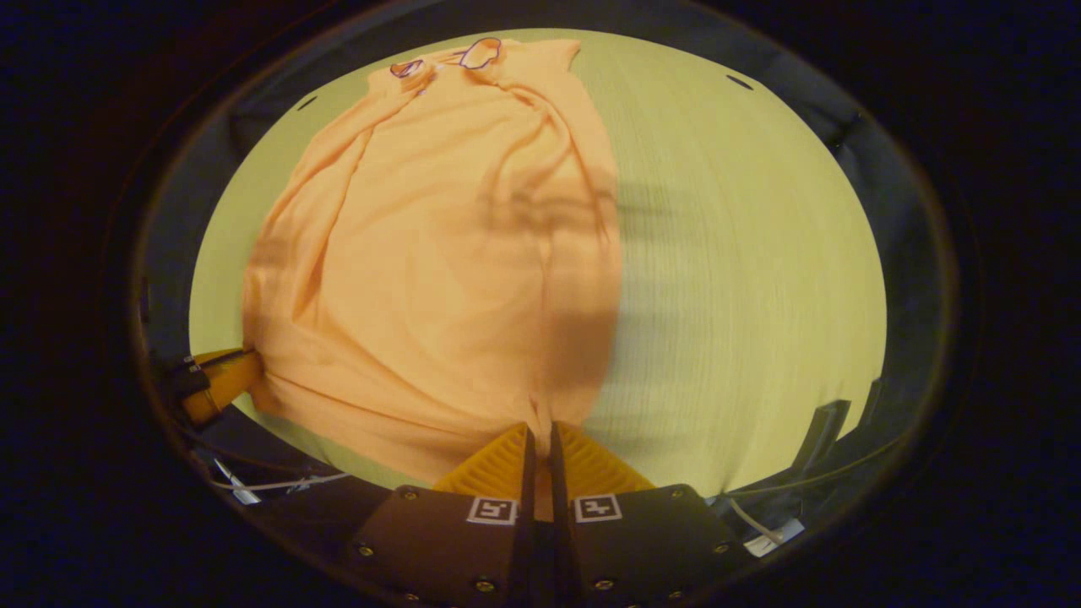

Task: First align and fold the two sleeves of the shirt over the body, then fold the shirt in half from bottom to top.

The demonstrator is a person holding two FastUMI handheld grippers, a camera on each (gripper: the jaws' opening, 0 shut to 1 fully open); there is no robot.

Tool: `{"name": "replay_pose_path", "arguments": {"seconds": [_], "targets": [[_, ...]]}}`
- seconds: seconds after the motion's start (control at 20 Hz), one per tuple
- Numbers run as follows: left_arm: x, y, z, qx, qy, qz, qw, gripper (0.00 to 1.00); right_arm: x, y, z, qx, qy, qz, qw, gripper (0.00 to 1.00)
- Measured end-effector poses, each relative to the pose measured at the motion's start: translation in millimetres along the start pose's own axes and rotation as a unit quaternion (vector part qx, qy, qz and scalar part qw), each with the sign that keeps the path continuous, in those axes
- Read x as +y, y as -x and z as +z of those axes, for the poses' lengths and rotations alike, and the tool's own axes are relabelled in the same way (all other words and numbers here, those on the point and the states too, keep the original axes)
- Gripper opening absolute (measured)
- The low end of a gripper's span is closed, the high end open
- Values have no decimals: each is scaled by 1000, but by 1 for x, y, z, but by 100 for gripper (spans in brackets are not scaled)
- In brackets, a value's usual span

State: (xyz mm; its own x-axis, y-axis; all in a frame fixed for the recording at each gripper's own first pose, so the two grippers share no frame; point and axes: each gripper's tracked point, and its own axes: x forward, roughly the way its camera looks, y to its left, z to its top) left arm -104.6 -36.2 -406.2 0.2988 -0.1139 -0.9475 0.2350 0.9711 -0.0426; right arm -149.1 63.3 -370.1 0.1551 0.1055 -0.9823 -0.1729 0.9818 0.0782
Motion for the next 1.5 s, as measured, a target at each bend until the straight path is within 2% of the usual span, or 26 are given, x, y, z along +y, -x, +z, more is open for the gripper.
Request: {"name": "replay_pose_path", "arguments": {"seconds": [0.05, 0.1, 0.25, 0.45, 0.7, 0.9, 1.5], "targets": [[1, -3, -4, 4, 2, 2, 1000, 7, 1, 6, 1, -11, -10, -4, 1000, 11], [1, 0, -2, 4, 5, 2, 1000, 6, 0, 0, 1, -8, -9, -3, 1000, 0], [0, -1, -1, 1, 18, -3, 1000, 6, 0, 2, 1, -16, -5, -5, 1000, 0], [-6, 3, 0, 2, 8, -11, 1000, 6, 4, 6, 4, -13, -17, 5, 1000, 1], [-4, 21, 42, -29, 20, -19, 999, 6, 1, 29, 34, -44, -27, 13, 999, 1], [1, 35, 94, -61, 32, -24, 997, 6, -2, 52, 82, -82, -39, 20, 996, 1], [17, 48, 289, -159, 41, -23, 986, 6, -11, 102, 279, -208, -10, 22, 978, 0]]}}
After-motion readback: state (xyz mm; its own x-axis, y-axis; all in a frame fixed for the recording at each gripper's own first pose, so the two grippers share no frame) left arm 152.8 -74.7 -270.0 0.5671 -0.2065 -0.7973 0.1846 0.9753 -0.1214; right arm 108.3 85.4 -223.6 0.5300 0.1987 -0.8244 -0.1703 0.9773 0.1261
